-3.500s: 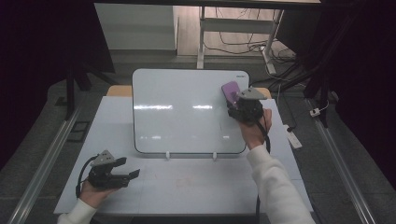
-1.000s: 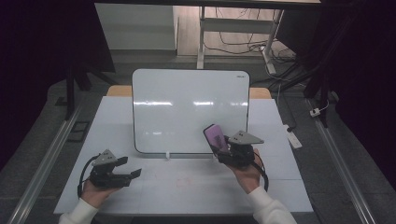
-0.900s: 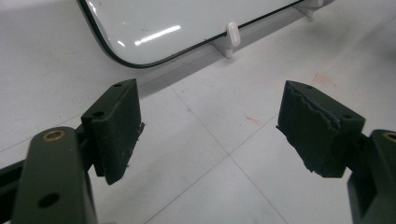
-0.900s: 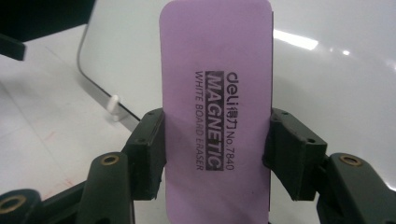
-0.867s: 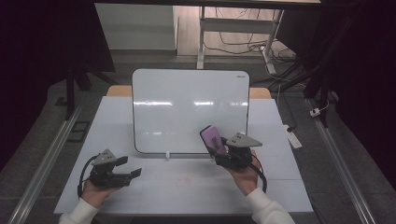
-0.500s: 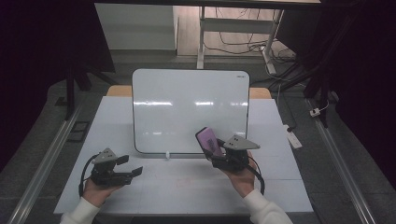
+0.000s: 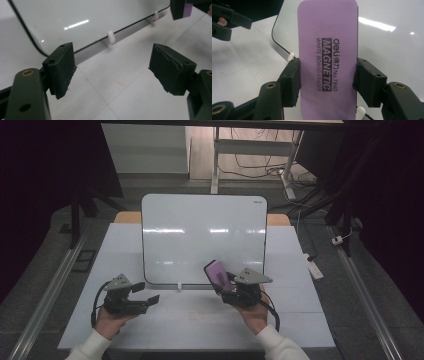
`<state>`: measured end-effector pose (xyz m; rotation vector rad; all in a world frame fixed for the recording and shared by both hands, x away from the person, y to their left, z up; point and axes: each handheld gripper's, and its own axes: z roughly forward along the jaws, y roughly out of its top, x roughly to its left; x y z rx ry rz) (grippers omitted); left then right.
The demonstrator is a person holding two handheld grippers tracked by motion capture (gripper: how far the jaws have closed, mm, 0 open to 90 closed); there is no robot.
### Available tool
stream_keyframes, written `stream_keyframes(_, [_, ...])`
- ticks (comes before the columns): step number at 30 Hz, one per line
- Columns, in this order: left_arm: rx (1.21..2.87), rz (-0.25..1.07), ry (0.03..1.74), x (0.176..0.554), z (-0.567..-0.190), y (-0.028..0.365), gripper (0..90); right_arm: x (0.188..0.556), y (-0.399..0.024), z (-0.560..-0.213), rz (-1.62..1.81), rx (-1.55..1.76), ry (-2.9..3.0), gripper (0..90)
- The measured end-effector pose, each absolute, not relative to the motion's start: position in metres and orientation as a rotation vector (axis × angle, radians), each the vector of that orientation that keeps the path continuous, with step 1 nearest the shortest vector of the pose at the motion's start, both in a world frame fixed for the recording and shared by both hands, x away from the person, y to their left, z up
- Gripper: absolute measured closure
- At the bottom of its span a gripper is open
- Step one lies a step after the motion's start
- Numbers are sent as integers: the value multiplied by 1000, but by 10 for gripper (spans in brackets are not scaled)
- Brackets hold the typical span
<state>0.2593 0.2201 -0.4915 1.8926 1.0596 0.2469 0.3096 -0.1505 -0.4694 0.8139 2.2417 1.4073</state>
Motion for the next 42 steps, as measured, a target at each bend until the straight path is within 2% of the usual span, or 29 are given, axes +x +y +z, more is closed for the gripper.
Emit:
stream_keyframes(25, [1884,215,912,277,-461,158,243,299,-130,-476,1434,764,2270,410])
stream_keyframes(42, [1822,80,900,292,-462,126,410,290,-115,-483,1457,742,2238,409])
